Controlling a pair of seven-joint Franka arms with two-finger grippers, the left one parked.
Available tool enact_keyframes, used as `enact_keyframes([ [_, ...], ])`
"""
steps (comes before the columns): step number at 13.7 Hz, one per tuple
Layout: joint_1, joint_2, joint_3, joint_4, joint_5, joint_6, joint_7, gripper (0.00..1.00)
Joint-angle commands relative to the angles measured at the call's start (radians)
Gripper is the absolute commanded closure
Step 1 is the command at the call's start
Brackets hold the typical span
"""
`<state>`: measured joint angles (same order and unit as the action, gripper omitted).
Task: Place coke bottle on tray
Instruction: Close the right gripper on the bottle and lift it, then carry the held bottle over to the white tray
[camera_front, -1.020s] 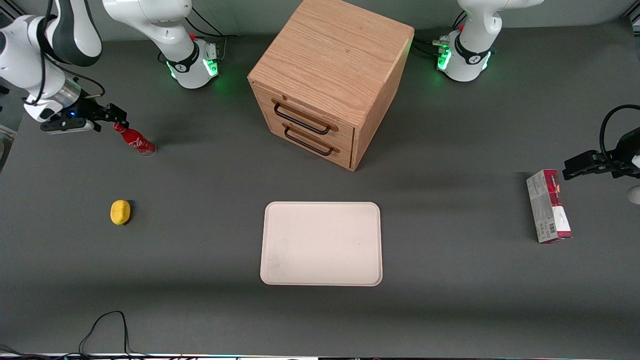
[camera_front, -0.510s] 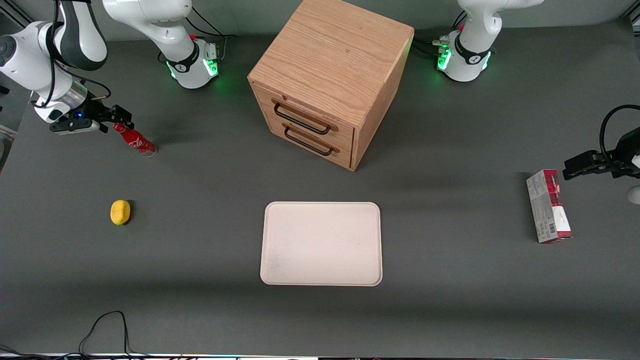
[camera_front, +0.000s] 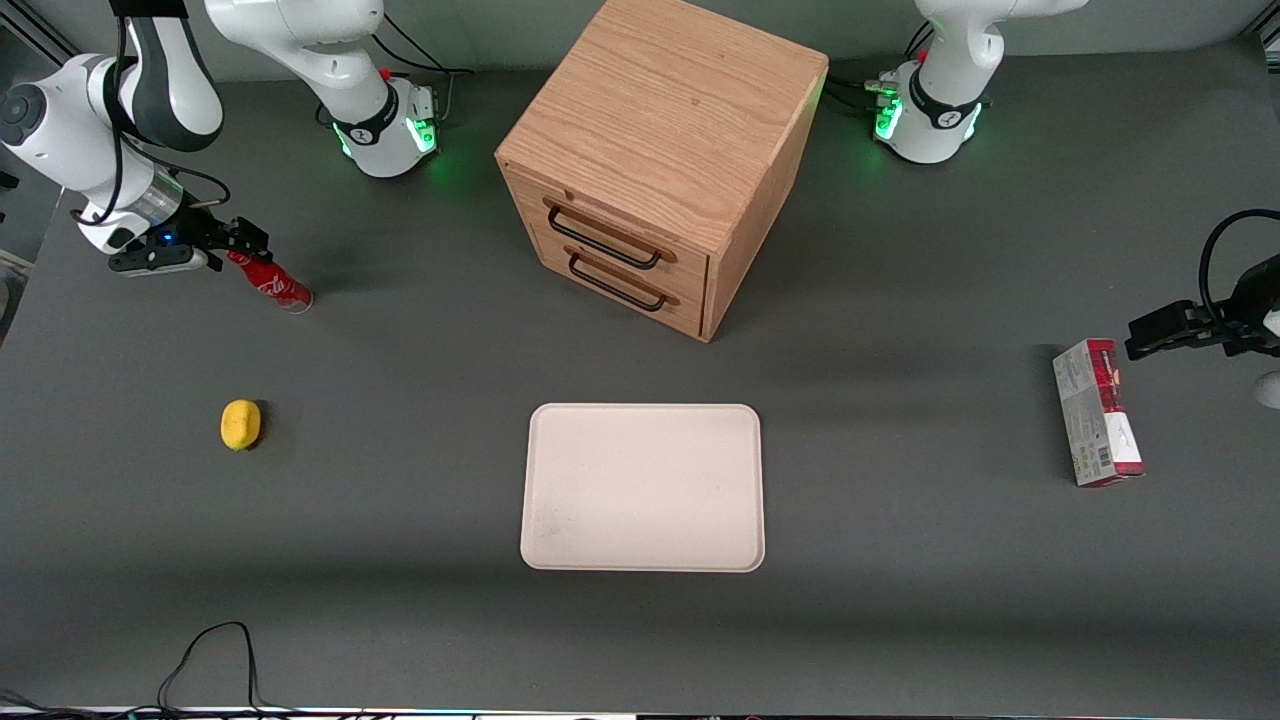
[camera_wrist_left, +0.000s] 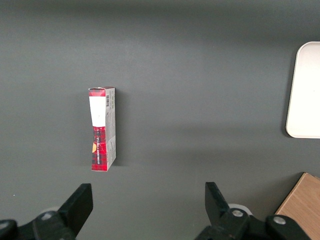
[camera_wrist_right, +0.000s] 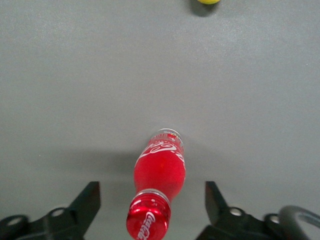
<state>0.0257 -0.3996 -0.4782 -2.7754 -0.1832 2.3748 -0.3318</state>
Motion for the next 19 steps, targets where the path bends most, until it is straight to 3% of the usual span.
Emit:
enact_keyframes([
  [1, 0.011, 0.001, -0.016, -0.012, -0.024, 0.015, -0.015, 0.59],
  [3, 0.011, 0.001, -0.016, -0.012, -0.024, 0.011, -0.015, 0.74],
  [9, 0.013, -0.01, -0.007, 0.031, -0.024, -0.044, -0.009, 0.76],
  [14, 0.019, -0.036, 0.056, 0.277, -0.018, -0.361, 0.005, 0.78],
  [19, 0.15, -0.012, 0.064, 0.671, -0.016, -0.743, 0.057, 0.78],
])
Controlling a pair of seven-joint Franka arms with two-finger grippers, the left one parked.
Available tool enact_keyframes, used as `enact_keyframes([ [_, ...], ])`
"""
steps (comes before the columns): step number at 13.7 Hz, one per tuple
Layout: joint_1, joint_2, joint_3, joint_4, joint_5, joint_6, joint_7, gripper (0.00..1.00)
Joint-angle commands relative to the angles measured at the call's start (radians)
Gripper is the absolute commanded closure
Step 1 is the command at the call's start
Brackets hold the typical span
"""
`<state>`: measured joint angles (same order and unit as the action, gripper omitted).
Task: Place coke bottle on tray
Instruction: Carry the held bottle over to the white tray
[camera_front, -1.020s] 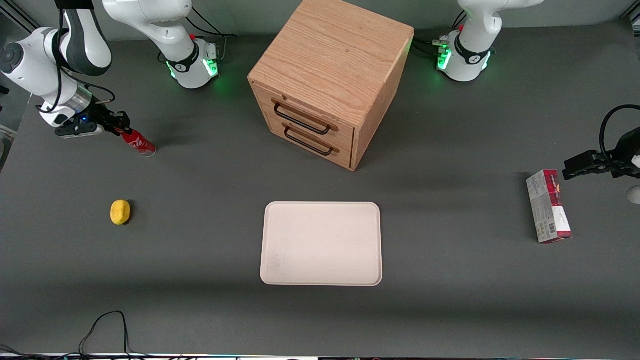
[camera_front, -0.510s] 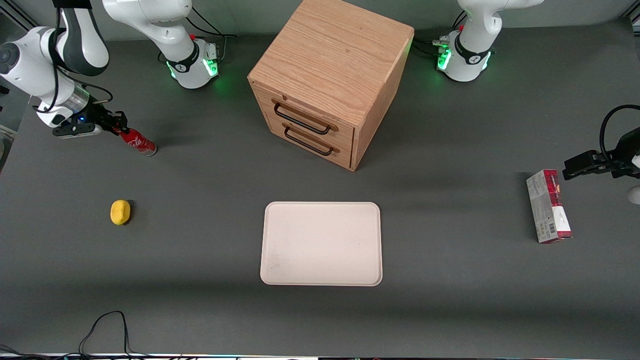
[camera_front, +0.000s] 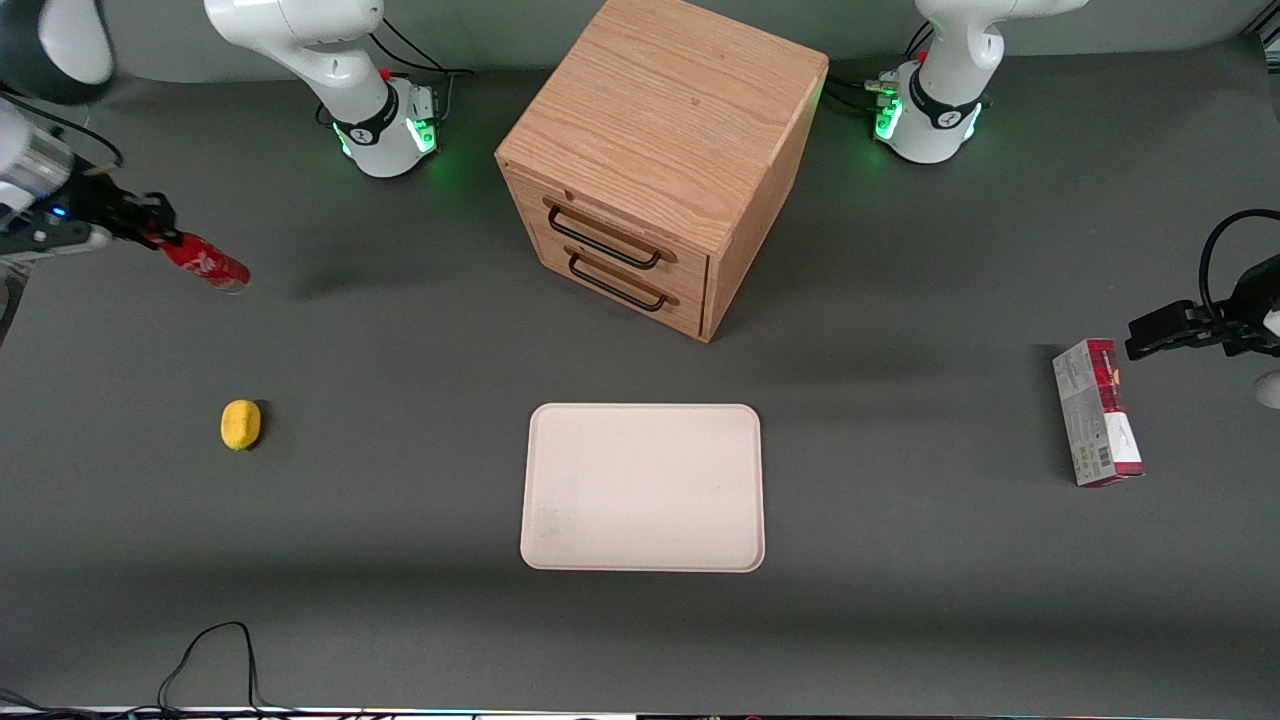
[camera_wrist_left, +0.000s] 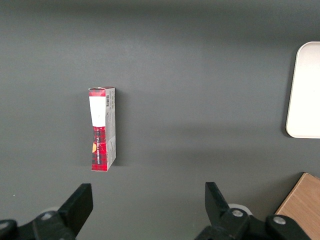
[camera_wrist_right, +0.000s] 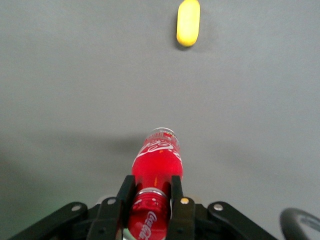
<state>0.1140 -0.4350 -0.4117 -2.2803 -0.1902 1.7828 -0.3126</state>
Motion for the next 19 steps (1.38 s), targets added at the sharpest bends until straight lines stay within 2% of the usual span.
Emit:
enact_keyframes([
  [1, 0.084, 0.03, -0.002, 0.255, -0.009, -0.222, 0.04, 0.78],
  [4, 0.119, 0.059, -0.001, 0.448, -0.008, -0.376, 0.04, 0.79],
  [8, 0.193, 0.178, -0.002, 0.606, 0.014, -0.416, 0.037, 0.79],
  [9, 0.213, 0.243, -0.002, 0.672, 0.047, -0.416, 0.038, 0.79],
  [11, 0.24, 0.428, 0.001, 0.859, 0.168, -0.43, 0.04, 0.79],
  [14, 0.308, 0.643, 0.014, 1.115, 0.212, -0.488, 0.04, 0.82],
  [16, 0.308, 0.805, 0.063, 1.339, 0.257, -0.54, 0.068, 0.85],
  [19, 0.305, 0.93, 0.198, 1.467, 0.278, -0.527, 0.226, 0.91],
])
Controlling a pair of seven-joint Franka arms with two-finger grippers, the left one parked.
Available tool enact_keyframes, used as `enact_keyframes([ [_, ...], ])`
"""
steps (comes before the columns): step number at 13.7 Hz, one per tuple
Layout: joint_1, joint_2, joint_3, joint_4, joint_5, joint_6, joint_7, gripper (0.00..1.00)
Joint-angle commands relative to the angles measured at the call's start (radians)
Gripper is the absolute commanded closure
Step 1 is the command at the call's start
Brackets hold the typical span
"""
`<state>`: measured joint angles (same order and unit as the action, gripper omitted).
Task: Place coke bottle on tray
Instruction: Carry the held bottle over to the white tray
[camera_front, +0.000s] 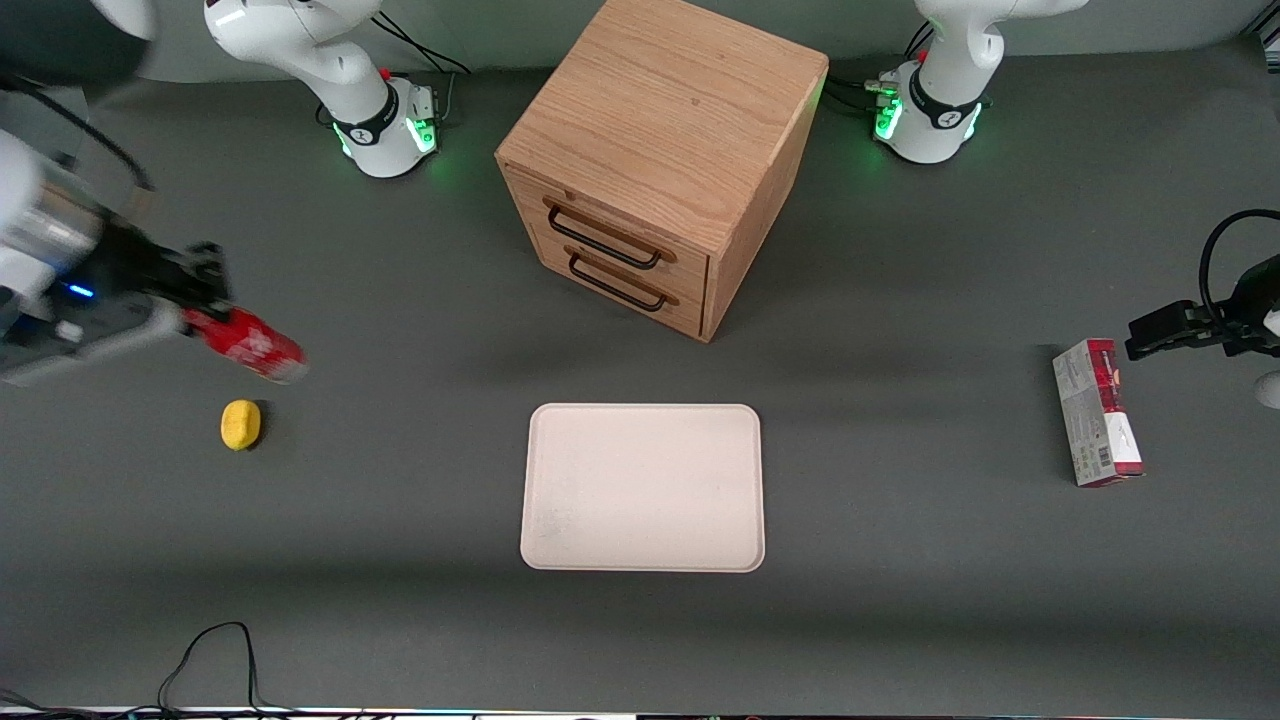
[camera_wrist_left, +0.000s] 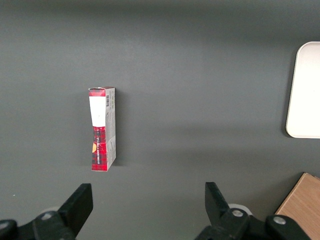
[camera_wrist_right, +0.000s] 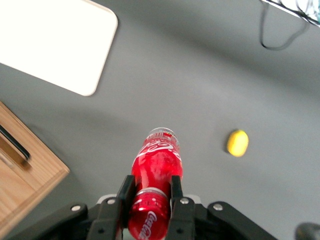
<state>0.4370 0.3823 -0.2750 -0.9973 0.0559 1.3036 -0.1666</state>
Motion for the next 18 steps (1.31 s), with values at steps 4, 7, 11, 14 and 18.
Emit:
enact_keyframes([
  [4, -0.011, 0.173, 0.206, 0.212, 0.022, 0.055, 0.151, 0.96],
  [7, 0.014, 0.222, 0.252, 0.255, 0.007, 0.121, 0.151, 1.0],
  [11, 0.04, 0.297, 0.257, 0.27, -0.03, 0.199, 0.15, 1.0],
  [14, 0.039, 0.377, 0.251, 0.269, -0.033, 0.279, 0.15, 1.0],
  [18, 0.029, 0.509, 0.25, 0.264, -0.033, 0.411, 0.144, 1.0],
])
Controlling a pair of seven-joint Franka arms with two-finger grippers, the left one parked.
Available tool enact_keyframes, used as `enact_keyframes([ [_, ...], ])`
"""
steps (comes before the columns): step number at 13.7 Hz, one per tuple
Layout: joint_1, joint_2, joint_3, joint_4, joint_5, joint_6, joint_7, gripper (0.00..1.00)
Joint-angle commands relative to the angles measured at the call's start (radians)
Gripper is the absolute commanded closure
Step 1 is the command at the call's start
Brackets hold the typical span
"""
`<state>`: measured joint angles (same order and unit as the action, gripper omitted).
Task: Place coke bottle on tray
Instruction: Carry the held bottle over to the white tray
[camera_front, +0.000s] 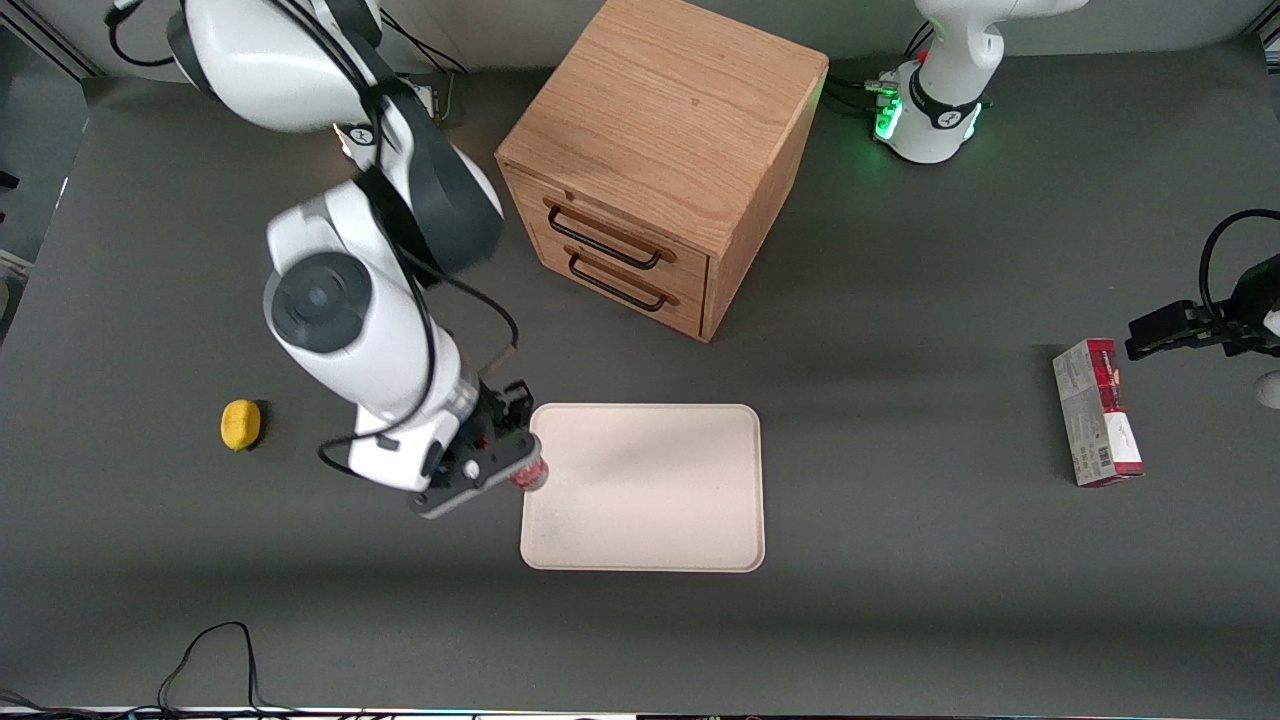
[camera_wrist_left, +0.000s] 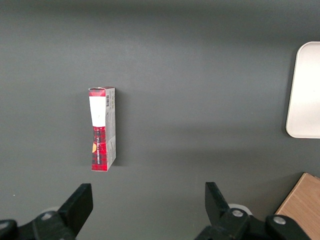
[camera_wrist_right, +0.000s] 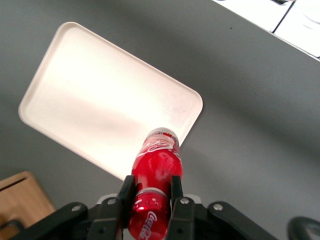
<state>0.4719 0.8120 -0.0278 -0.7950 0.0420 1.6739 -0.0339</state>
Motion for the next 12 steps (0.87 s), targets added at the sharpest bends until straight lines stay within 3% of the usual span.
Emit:
enact_keyframes([
  [1, -0.006, 0.102, 0.002, 0.06, -0.019, 0.064, 0.009, 1.0],
  [12, -0.004, 0.21, 0.002, 0.046, -0.036, 0.161, 0.017, 0.99],
])
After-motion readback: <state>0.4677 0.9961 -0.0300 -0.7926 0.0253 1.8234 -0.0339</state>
